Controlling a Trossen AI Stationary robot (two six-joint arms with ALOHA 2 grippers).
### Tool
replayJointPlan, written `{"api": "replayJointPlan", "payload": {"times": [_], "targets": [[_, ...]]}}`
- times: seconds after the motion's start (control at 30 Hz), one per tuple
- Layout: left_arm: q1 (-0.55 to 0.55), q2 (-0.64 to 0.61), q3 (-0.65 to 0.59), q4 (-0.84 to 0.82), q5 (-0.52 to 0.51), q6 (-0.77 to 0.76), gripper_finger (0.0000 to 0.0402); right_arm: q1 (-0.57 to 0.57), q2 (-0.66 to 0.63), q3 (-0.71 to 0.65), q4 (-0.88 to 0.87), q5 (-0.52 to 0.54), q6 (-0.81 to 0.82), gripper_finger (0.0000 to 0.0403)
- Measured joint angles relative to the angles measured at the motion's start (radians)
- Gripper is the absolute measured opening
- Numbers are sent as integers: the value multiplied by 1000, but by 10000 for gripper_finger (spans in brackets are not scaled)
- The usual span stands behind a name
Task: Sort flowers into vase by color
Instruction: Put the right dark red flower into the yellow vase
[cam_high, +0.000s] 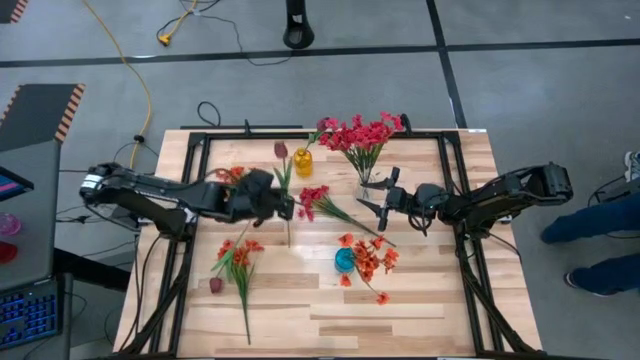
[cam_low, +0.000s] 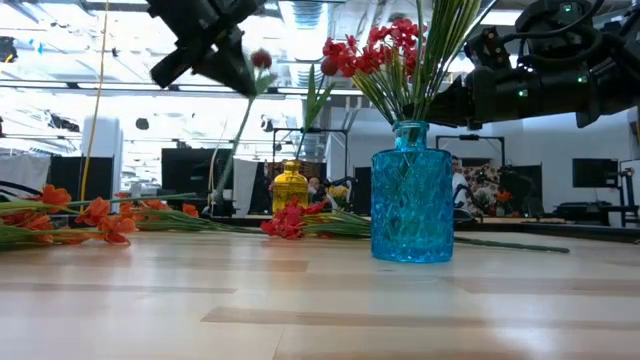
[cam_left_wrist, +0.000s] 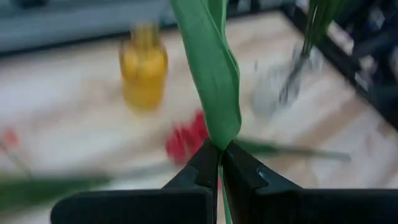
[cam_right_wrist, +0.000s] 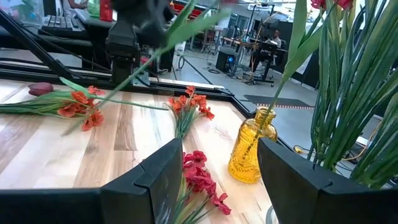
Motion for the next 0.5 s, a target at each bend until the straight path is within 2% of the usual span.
{"api": "replayJointPlan", "payload": {"times": [0.1,0.23,0.33,0.5], "targets": [[60,-28,0,79,-38,166,0,0,0,0,0,0,0,235],[154,-49,0,227,-29,410,0,0,0,0,0,0,0,235],[223,-50,0,363,5,585,0,0,0,0,0,0,0,235],[340,-50,0,565,130,817,0,0,0,0,0,1,0,235]]}}
